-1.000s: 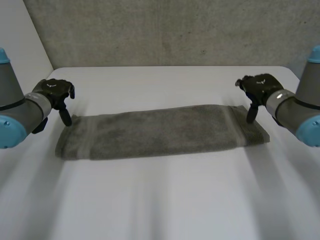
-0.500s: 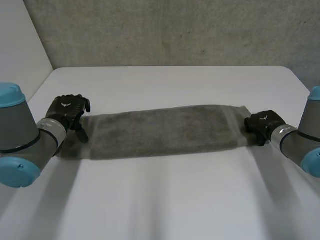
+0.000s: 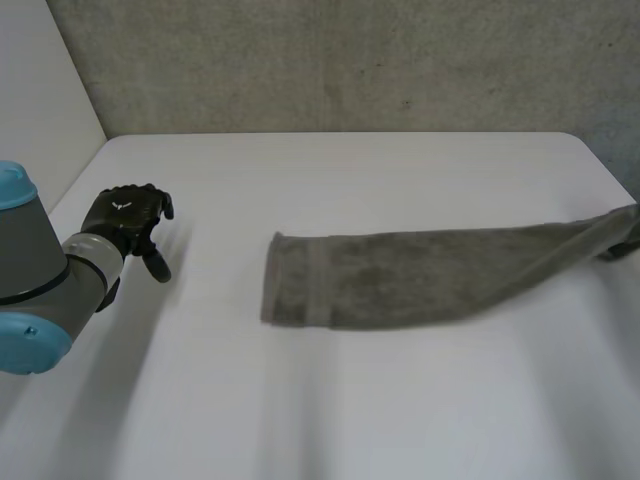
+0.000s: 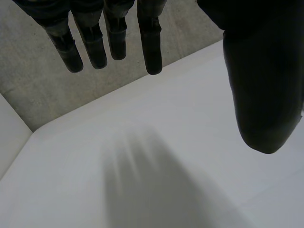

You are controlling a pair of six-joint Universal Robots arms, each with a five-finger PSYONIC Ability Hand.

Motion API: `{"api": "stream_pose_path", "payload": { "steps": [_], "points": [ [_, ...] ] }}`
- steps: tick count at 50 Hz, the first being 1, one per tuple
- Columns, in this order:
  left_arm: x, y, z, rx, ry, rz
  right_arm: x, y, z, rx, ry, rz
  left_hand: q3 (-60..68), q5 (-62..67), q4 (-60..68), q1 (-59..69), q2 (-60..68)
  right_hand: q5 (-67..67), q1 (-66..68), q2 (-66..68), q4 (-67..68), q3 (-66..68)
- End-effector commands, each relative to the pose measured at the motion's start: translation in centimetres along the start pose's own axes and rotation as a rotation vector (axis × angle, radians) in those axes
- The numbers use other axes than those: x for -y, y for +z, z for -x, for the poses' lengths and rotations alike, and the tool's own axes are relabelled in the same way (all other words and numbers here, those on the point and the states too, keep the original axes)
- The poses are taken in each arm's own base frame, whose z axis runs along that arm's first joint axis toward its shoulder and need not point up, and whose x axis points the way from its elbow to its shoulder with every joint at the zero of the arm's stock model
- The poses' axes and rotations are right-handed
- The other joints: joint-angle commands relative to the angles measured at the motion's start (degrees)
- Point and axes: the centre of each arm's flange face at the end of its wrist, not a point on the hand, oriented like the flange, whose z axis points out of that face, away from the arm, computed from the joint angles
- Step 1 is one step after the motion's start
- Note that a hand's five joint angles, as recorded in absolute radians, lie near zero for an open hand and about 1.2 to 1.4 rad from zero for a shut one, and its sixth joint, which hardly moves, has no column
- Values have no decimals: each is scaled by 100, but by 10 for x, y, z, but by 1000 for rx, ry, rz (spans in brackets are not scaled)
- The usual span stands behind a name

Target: Fold the towel.

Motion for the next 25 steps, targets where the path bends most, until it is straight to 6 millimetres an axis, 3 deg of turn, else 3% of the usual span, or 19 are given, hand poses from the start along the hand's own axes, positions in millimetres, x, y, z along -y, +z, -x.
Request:
{"api": "stream_pose_path", "payload": {
  "steps": [1, 2, 3, 5, 6, 8, 9, 11, 12, 14, 15, 16, 17, 18, 19, 20, 25],
  "points": [
    [-1, 0, 0, 1, -1, 2, 89, -36, 44, 105, 21, -215, -351, -149, -380, -367, -340, 350, 303, 528, 361, 377],
    [0, -1, 0, 1, -1, 0, 106, -47, 69, 163, 23, -262, -368, -166, -397, -384, -357, 350, 303, 528, 361, 377],
    [0, -1, 0, 1, -1, 0, 106, -47, 69, 164, 23, -262, -368, -166, -397, -384, -357, 350, 303, 528, 361, 377],
    [-1, -1, 0, 1, -1, 3, 140, -83, 134, 326, 3, -366, -368, -166, -397, -384, -357, 350, 303, 528, 361, 377],
    [-1, -1, 0, 1, -1, 3, 140, -83, 135, 327, 3, -367, -368, -166, -397, -384, -357, 350, 303, 528, 361, 377],
    [-2, 0, 1, 2, -1, 5, 156, -121, 204, 489, -32, -424, -351, -149, -380, -367, -340, 350, 303, 528, 361, 377],
    [-2, 0, 1, 2, -1, 5, 156, -121, 204, 489, -32, -424, -351, -149, -380, -367, -340, 350, 303, 528, 361, 377],
    [-3, 1, 2, 5, -2, 7, 156, -153, 263, 611, -78, -445, -368, -166, -397, -384, -357, 350, 303, 528, 361, 377],
    [-3, 1, 2, 5, -2, 7, 156, -153, 263, 612, -78, -445, -368, -166, -397, -384, -357, 350, 303, 528, 361, 377],
    [-4, 1, 2, 4, -2, 10, 143, -170, 309, 695, -120, -430, -368, -166, -397, -384, -357, 350, 303, 528, 361, 377],
    [-5, 1, 1, 3, -3, 13, 143, -170, 309, 696, -120, -430, -368, -166, -397, -384, -357, 350, 303, 528, 361, 377],
    [-7, 0, 1, 0, -3, 20, 136, -173, 323, 719, -138, -417, -368, -166, -397, -384, -357, 350, 303, 528, 361, 377],
    [-9, -1, 0, 0, -4, 23, 129, -175, 335, 738, -159, -403, -368, -166, -397, -384, -357, -560, -607, -382, -549, -533],
    [-9, -1, 0, 0, -4, 23, 129, -175, 335, 739, -159, -403, -368, -166, -397, -384, -357, -569, -616, -391, -558, -542],
    [-9, 0, 0, 0, -3, 20, 123, -175, 342, 740, -179, -389, -368, -166, -397, -384, -357, -4399, -4446, -4221, -4388, -4373],
    [-9, 0, 0, 0, -1, 17, 122, -173, 340, 721, -186, -380, -368, -166, -397, -384, -357, -6650, -6697, -6472, -6639, -6623],
    [-10, -1, -2, -3, 0, 15, 131, -173, 317, 647, -166, -360, -385, -183, -414, -401, -374, -6650, -6697, -6472, -6639, -6623]
  ]
}}
